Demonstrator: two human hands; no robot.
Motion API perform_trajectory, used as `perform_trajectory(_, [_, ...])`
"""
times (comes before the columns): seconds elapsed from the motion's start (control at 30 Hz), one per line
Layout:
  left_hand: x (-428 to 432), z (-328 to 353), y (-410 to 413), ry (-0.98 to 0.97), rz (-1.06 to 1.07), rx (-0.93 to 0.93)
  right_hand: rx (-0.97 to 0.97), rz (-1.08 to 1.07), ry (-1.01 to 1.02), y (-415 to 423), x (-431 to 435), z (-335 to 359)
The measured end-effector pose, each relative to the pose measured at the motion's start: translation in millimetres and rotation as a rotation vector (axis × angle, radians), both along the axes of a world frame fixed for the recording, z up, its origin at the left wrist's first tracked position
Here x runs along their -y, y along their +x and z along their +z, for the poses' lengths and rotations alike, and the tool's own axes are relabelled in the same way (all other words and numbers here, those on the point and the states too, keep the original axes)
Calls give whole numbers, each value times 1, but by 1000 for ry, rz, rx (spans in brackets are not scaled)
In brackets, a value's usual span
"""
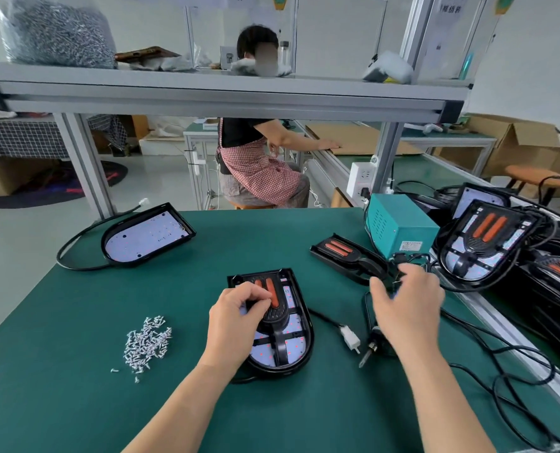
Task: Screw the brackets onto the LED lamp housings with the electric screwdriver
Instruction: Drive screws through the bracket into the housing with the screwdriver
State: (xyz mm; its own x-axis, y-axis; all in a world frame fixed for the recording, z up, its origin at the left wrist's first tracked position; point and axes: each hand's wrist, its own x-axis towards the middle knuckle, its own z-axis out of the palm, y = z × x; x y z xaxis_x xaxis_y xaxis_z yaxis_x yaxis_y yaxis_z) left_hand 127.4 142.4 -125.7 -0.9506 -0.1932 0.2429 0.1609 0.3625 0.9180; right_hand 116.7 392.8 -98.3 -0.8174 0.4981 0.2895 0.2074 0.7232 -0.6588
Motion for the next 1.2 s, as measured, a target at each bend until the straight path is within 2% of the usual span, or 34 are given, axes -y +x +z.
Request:
perform_trajectory(0.1, [-1, -1, 0, 22, -7, 5, 105, -86, -106, 2, -26, -13])
perform_trajectory(0.2, [-1, -1, 0, 41, -15, 5, 254, -70, -143, 4, -32, -28])
perform_trajectory(0.37, [0, -1, -4, 70, -37, 43, 270, -122, -209, -11, -33, -26])
perform_trajectory(0.53, [2, 3, -5, 99, -38, 43, 111, -153, -635, -4, -35, -31])
perform_trajectory(0.67, [2, 3, -6, 87, -24, 65, -25, -59, -1012, -2, -37, -26])
perform_trajectory(0.9, [0, 5, -6, 64, -18, 68, -164, 284, -1424, 10, -21, -8])
perform_trajectory(1.1, [-2, 10, -6, -7, -22, 66, -210, 500, -1422, 0, 11, 15])
perform_trajectory(1.2, [-3, 13, -5, -55, -31, 66, -173, 481, -1514, -5, 29, 18])
